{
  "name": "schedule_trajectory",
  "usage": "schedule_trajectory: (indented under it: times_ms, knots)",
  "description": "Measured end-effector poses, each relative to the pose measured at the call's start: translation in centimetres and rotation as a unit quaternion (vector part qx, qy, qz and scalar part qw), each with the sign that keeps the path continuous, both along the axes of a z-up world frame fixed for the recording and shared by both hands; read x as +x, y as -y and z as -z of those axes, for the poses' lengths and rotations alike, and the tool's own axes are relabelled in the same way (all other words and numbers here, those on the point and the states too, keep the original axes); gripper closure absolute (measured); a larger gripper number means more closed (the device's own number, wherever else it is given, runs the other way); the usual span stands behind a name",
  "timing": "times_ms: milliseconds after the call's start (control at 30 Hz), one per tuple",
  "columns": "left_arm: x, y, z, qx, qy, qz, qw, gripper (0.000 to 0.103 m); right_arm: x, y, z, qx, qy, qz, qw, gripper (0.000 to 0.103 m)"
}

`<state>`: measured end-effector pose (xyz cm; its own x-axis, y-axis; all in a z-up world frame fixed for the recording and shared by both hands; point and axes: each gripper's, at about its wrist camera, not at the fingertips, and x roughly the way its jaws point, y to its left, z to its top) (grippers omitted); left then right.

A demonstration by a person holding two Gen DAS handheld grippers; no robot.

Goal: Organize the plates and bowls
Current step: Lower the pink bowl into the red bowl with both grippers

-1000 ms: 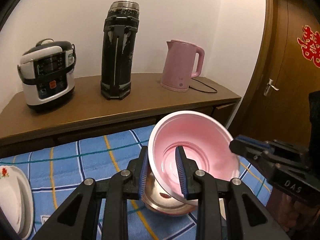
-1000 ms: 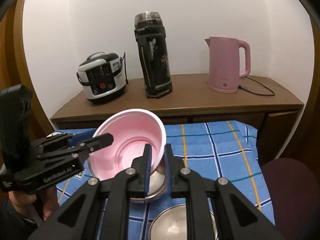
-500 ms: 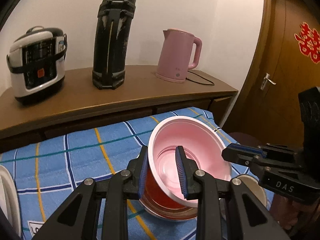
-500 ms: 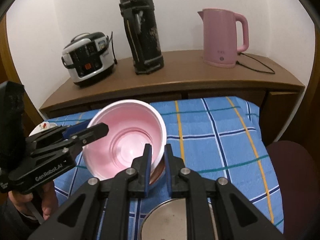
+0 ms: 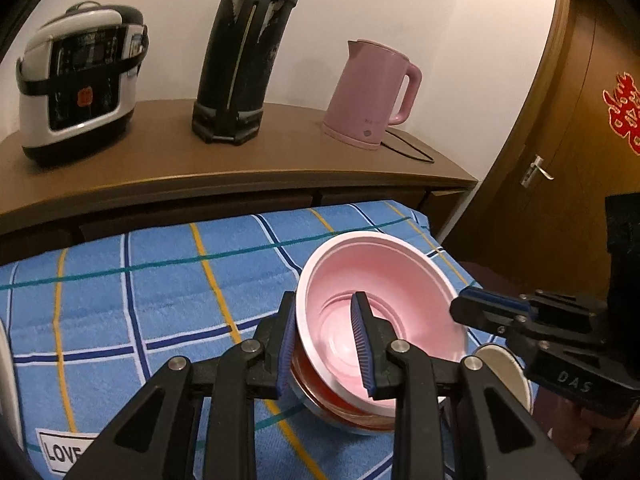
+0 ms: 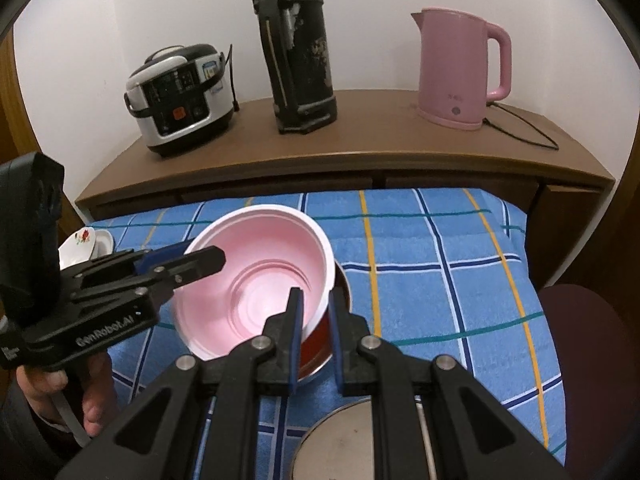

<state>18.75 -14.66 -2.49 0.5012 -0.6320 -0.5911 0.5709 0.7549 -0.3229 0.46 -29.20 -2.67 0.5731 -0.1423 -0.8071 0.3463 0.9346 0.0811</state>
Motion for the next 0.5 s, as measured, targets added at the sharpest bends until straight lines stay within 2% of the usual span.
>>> schedule_trajectory:
  times_ms: [500]
  knots:
    - [0.43, 0.28, 0.93, 0.008, -0.019, 0.008, 0.9998, 0.074, 0.26, -0.07, 0.11, 0.0, -0.007, 0.003, 1.0, 0.09]
